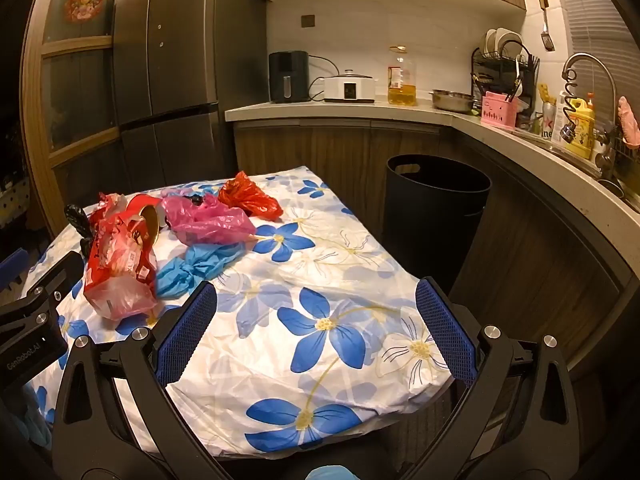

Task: Collect trash

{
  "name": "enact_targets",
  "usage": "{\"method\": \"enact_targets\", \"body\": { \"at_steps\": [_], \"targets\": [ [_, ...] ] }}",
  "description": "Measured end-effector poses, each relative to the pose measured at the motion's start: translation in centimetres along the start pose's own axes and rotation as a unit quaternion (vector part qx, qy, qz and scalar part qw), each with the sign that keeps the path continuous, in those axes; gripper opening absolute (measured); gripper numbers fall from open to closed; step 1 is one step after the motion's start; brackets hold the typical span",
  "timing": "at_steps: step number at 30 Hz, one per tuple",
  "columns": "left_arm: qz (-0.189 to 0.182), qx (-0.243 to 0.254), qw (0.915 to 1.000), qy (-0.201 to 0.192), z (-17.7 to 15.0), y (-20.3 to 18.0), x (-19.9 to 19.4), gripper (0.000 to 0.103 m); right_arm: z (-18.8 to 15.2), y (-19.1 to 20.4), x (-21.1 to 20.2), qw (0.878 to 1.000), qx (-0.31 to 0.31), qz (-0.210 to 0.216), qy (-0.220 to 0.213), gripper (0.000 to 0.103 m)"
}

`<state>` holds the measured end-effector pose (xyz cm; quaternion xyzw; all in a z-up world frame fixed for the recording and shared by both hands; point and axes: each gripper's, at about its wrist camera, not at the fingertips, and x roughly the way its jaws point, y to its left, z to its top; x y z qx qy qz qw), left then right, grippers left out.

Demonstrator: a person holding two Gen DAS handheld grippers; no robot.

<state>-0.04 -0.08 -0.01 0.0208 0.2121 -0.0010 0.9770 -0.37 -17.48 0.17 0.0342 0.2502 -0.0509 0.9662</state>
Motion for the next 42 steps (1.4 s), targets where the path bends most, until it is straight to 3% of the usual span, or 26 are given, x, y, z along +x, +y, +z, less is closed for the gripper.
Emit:
{"method": "enact_targets", "body": {
  "at_steps": [42],
  "targets": [
    [-0.002, -0.004, 1.0000, -0.002, 0.08, -0.02, -0.26, 0.098, -0.22, 0.12, 0.03, 1.000, -0.001, -0.001, -0.001, 0.098]
  ]
}}
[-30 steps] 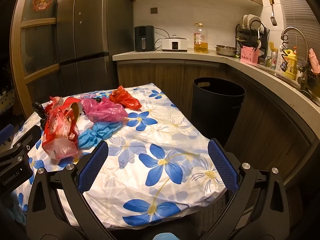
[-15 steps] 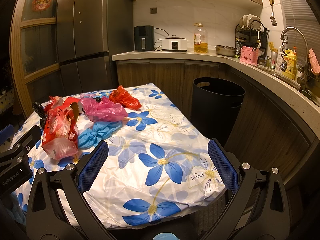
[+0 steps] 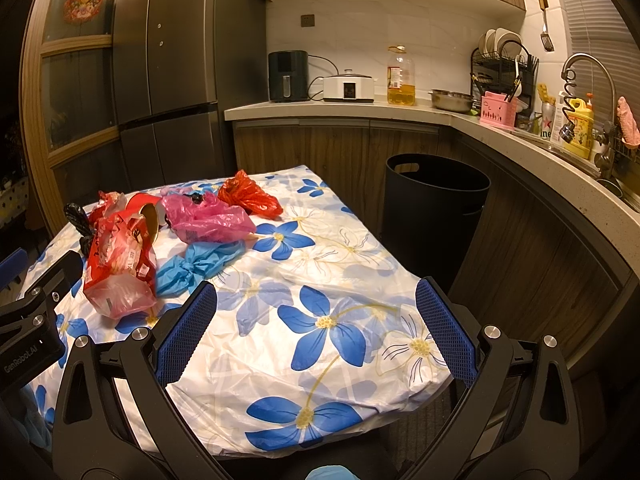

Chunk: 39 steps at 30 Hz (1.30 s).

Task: Collect trash

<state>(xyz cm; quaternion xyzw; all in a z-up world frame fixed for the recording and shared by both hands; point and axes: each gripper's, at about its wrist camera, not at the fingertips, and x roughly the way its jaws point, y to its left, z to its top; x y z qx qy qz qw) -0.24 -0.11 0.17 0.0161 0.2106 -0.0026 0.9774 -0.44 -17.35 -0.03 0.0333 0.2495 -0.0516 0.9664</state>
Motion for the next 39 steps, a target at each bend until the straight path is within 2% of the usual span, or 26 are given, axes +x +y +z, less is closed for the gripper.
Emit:
{"method": "enact_targets", "body": {
  "at_steps": [39],
  "targets": [
    [-0.002, -0.001, 1.0000, 0.000, -0.30, -0.74, -0.08, 0.098, -0.02, -0.02, -0.02, 1.000, 0.000, 0.000, 0.000, 0.098]
  ]
}}
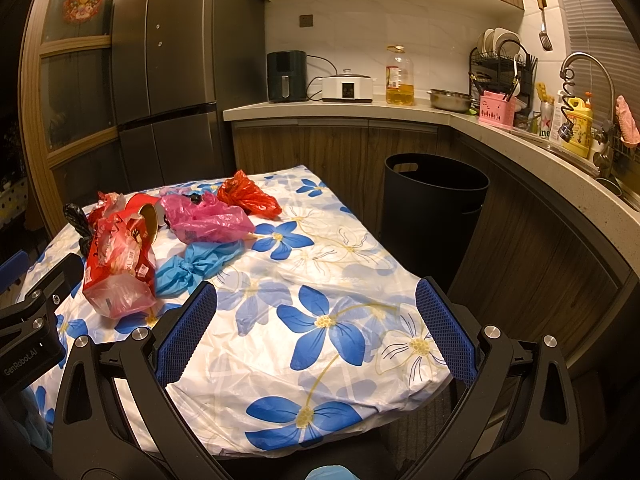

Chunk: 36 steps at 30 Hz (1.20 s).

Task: Collect trash

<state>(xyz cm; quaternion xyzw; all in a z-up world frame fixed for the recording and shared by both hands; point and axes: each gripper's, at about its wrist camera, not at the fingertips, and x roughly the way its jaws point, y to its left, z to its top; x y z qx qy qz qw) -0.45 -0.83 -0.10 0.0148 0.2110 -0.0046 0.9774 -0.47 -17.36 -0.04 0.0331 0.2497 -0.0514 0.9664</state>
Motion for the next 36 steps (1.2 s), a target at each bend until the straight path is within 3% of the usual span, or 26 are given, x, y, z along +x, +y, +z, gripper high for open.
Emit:
{"method": "enact_targets", "body": {
  "at_steps": [36],
  "targets": [
    [-0.019, -0.006, 0.9998, 0.003, -0.4, -0.6, 0.0, 0.098, 0.0, -0.1, 0.2, 1.000, 0.002, -0.001, -0.001, 0.098]
  ]
}}
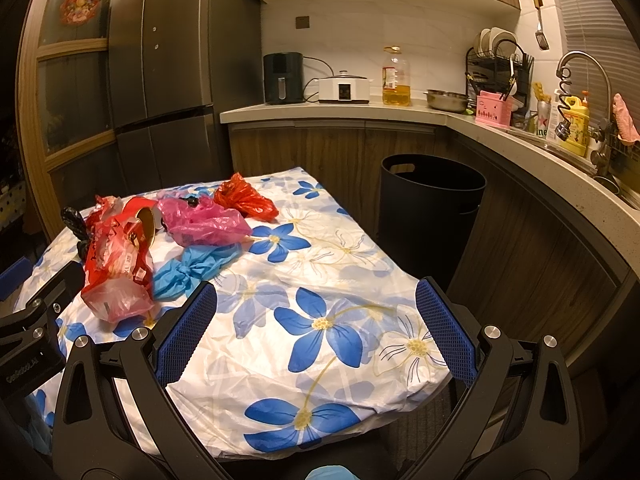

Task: Collect trash

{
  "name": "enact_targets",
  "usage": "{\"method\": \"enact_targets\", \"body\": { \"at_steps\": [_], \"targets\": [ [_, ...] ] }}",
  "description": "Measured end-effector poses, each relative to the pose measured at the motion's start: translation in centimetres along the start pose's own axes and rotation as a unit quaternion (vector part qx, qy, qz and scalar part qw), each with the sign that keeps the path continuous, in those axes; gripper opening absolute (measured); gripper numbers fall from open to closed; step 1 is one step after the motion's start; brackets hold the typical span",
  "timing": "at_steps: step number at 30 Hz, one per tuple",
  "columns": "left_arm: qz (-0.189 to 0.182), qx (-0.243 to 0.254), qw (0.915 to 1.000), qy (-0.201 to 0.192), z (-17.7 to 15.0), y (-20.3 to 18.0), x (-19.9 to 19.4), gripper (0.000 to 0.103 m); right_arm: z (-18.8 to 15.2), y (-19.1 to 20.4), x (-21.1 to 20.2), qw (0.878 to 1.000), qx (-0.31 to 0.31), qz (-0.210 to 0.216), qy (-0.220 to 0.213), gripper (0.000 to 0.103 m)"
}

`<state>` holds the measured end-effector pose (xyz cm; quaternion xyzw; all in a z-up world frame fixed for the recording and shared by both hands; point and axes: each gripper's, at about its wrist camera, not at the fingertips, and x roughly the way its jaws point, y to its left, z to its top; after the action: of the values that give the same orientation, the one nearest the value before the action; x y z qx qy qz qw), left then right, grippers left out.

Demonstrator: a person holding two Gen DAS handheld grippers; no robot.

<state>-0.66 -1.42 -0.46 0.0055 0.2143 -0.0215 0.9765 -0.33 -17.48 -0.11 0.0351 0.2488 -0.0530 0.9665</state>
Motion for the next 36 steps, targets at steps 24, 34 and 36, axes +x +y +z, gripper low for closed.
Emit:
{"method": "enact_targets", "body": {
  "at_steps": [24, 34, 36],
  "targets": [
    [-0.019, -0.032, 0.9993, -0.010, -1.3, 3.7, 4.4, 0.095, -0.3, -0.2, 2.8, 1.000, 0.004, 0.006, 0.007, 0.098],
    [-0.009, -0.060, 0.9981, 0.010, -1.7, 5.9, 8.1, 0.086, -0.9, 0.5, 5.3, 1.000, 0.002, 0.027, 0.015, 0.098],
    [-0.014, -0.067, 0.9973, 0.025, -1.8, 6.2, 9.0, 0.073, -0.9, 1.0, 5.8, 0.999, -0.002, 0.032, 0.016, 0.098]
  ]
}}
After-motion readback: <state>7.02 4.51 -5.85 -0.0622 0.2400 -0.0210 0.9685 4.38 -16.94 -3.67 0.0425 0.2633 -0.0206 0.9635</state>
